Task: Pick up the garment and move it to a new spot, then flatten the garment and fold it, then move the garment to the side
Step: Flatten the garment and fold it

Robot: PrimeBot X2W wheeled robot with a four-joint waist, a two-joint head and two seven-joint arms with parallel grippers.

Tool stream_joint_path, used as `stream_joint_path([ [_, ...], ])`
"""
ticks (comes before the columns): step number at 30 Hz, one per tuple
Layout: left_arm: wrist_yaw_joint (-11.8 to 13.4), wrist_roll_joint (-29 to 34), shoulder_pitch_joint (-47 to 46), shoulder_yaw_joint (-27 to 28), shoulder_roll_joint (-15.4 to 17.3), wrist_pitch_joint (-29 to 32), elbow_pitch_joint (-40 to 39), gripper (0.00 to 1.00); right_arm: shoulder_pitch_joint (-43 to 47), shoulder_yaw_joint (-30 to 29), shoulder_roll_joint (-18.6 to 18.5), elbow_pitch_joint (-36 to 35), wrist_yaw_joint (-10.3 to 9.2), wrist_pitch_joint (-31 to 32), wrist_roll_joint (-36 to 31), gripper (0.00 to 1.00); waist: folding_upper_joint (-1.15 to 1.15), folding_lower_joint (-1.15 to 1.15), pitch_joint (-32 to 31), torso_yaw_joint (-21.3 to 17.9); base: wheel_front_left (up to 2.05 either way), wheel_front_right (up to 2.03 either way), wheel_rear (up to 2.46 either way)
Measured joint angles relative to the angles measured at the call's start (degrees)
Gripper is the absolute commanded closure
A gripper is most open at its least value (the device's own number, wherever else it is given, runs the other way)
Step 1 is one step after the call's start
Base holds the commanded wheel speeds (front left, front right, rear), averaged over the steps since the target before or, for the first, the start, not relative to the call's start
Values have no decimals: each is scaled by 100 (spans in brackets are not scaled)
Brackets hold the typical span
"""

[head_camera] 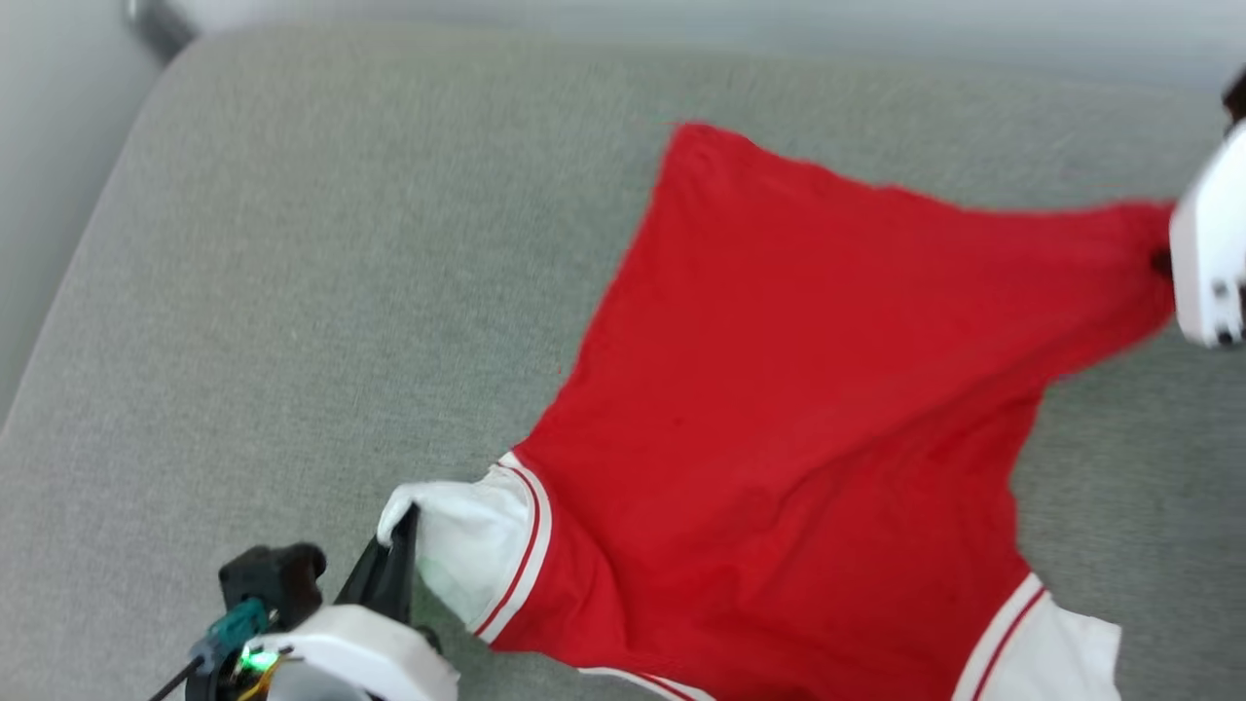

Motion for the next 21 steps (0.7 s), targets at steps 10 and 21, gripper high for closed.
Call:
stream_joint_path([
  [10, 334, -143, 759, 192, 300, 287, -229, 100, 3561, -1013, -333, -1895, 0, 650, 129, 100, 0, -1, -798, -862, 0, 0, 0],
  [21, 589, -225, 1056, 297, 528, 645, -416, 100, 6134, -2061, 1166, -2792, 0, 736, 43, 0, 0, -2, -1193, -1722, 0, 0, 0],
])
